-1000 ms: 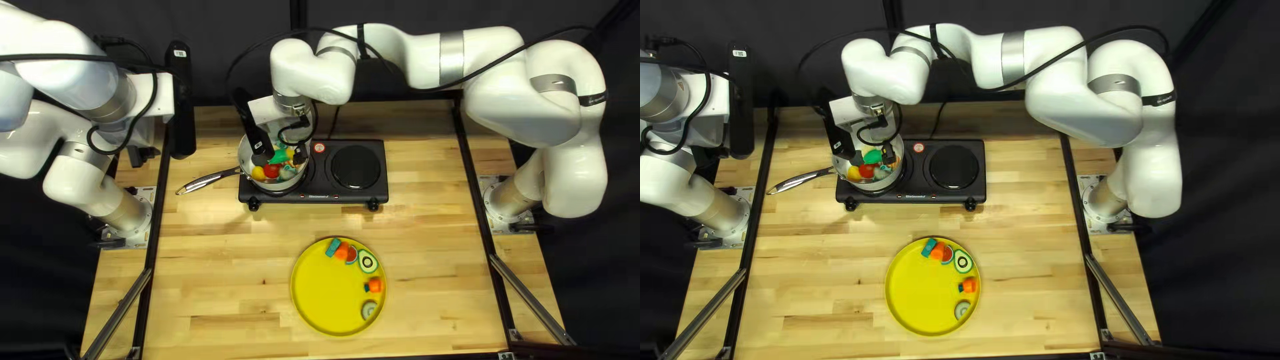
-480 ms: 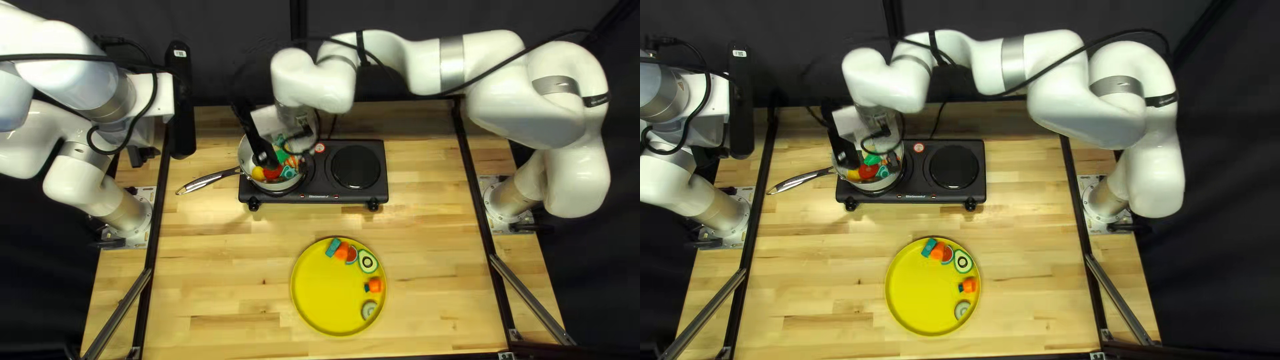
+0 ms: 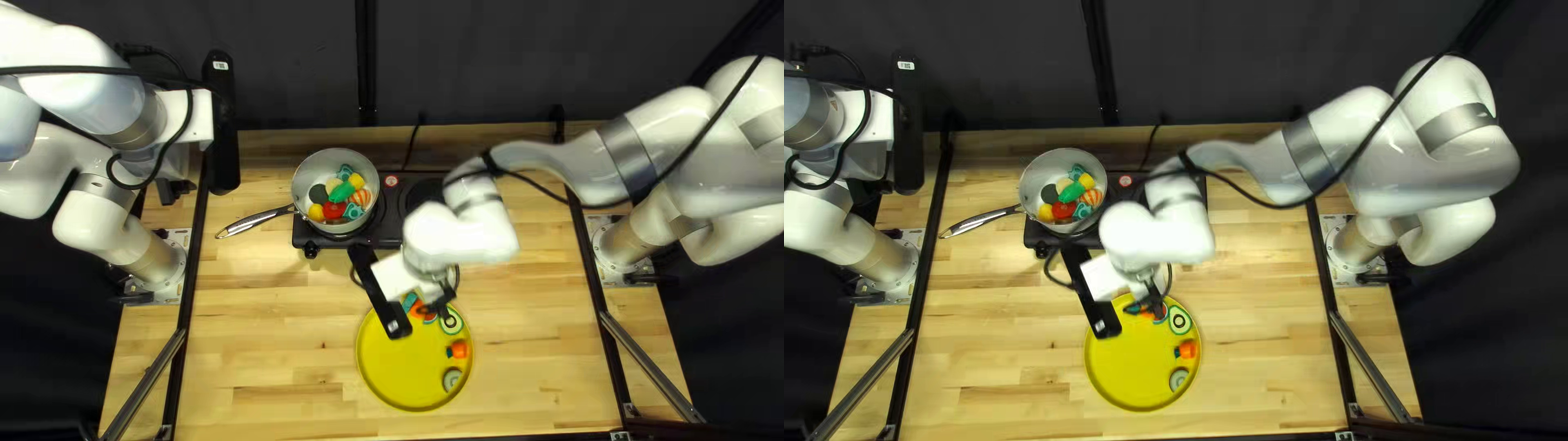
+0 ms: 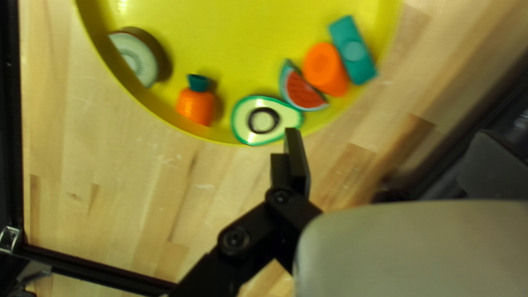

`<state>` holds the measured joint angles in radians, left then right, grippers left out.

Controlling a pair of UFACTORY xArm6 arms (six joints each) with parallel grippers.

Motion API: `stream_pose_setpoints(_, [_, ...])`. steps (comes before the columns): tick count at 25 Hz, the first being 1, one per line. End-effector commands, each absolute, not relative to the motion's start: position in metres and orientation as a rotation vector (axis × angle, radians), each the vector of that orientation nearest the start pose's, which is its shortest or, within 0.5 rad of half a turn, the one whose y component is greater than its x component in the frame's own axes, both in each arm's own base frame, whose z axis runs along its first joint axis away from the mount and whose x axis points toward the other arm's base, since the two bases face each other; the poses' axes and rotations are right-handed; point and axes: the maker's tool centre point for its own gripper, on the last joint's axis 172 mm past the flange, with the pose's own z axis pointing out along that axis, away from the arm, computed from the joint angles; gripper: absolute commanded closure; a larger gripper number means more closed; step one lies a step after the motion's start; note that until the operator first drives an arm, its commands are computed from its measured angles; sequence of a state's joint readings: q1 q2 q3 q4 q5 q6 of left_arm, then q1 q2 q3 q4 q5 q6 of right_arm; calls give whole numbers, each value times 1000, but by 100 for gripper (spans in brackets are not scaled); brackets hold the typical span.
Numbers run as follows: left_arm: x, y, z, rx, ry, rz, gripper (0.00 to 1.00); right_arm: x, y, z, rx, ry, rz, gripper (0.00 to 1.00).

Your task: Pick up a pot and place it onto the stove surface, add food to pot

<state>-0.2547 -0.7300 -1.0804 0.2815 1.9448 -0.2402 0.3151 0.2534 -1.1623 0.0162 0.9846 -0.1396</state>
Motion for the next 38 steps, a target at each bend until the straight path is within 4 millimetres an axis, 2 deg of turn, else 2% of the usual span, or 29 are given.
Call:
stream_pose_setpoints(1, [214,24,405,-2845,-101,91,0,471,157,105,-3056,-690,120,0])
stream_pose_setpoints(4, [214,24,405,-2845,-101,91,0,469,157,105,-3060,-697,120,0])
stream_pose_setpoints(6, [214,24,405,-2845,-101,91,0,475,159,94,-3071,-679,160,0])
stream_pose_setpoints(10, [214,24,405,-2845,-101,91,0,474,162,77,-3077,-625,193,0])
stream_pose_setpoints(18, [214,24,405,-2845,-101,91,0,474,166,66,-3081,-566,218,0])
stream_pose_setpoints(26, [214,24,405,-2845,-101,91,0,479,133,48,-3121,-526,174,0])
stream_pose_setpoints(38, [214,24,405,-2845,-101,91,0,490,133,37,-3123,-523,141,0])
